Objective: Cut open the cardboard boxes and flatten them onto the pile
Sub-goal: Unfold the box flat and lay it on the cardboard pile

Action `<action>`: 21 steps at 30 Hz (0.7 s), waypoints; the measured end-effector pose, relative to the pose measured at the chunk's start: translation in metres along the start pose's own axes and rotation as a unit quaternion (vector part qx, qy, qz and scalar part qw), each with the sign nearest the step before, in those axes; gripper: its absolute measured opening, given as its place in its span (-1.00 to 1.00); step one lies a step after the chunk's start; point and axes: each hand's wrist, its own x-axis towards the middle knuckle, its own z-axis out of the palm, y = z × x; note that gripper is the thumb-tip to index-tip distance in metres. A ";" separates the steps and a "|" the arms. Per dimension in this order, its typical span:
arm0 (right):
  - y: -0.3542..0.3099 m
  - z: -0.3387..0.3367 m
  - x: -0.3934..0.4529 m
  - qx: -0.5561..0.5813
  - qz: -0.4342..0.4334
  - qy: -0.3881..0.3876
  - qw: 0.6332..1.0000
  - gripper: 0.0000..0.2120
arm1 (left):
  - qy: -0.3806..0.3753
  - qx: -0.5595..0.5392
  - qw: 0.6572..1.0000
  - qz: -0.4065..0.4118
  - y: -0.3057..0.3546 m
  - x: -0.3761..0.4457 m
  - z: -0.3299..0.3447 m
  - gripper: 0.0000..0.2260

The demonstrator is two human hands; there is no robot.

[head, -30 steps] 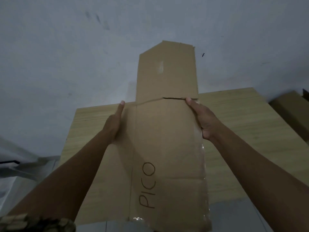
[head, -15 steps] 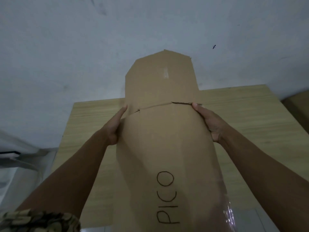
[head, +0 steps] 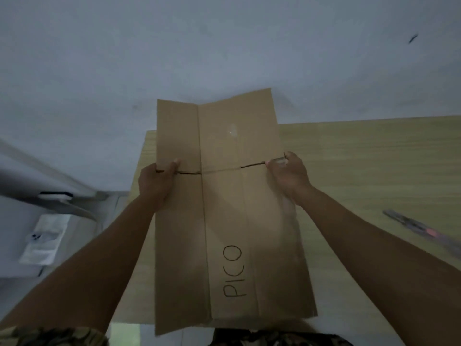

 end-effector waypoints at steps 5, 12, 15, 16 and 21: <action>-0.014 0.094 0.002 -0.017 0.039 0.012 0.999 -0.57 | 0.019 0.072 0.997 0.001 -0.034 0.060 -0.033 -0.50; -0.001 0.166 -0.001 -0.049 0.056 0.003 0.997 -0.37 | -0.008 0.103 0.995 -0.016 -0.075 0.129 -0.037 -0.48; 0.013 0.187 -0.006 -0.112 0.023 0.005 0.993 -0.25 | -0.021 0.146 0.989 -0.001 -0.099 0.138 -0.028 -0.46; 0.016 0.193 -0.007 -0.139 0.010 0.010 0.990 -0.26 | -0.019 0.165 0.986 0.006 -0.106 0.140 -0.025 -0.45; 0.032 0.219 -0.005 -0.340 -0.082 0.081 0.934 -0.48 | 0.006 0.256 0.962 0.099 -0.128 0.145 -0.008 -0.33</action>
